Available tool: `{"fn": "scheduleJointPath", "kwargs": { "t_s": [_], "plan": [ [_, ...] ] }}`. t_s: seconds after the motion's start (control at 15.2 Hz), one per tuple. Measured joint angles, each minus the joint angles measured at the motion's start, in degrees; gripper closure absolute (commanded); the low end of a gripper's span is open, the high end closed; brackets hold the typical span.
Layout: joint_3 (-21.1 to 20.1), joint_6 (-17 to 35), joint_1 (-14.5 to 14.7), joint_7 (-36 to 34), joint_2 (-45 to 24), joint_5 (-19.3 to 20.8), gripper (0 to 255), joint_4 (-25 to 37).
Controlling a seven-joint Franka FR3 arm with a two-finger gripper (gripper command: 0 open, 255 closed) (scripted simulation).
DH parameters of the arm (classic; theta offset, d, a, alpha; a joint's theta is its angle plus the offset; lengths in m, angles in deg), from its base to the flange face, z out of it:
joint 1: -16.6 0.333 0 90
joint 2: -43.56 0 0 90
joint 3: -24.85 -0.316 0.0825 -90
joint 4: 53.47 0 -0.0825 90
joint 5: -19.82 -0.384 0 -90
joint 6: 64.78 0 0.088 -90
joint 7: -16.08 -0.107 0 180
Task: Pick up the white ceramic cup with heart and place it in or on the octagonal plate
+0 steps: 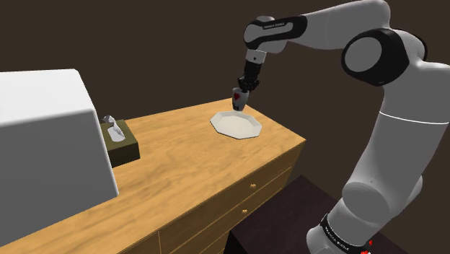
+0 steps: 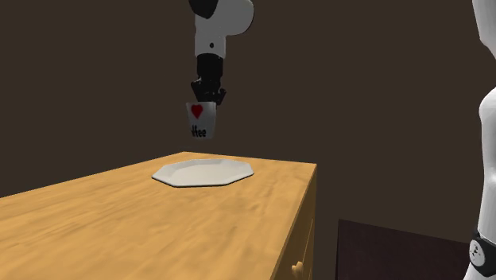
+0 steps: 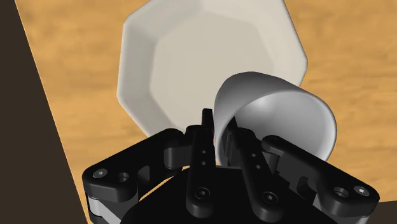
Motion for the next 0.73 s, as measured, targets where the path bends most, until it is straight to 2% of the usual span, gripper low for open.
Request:
{"fn": "scheduleJointPath", "kwargs": {
  "t_s": [0.73],
  "plan": [
    [0.34,6.64,-0.64,1.87,-1.87,-0.33,255,-4.98]
  ]
}}
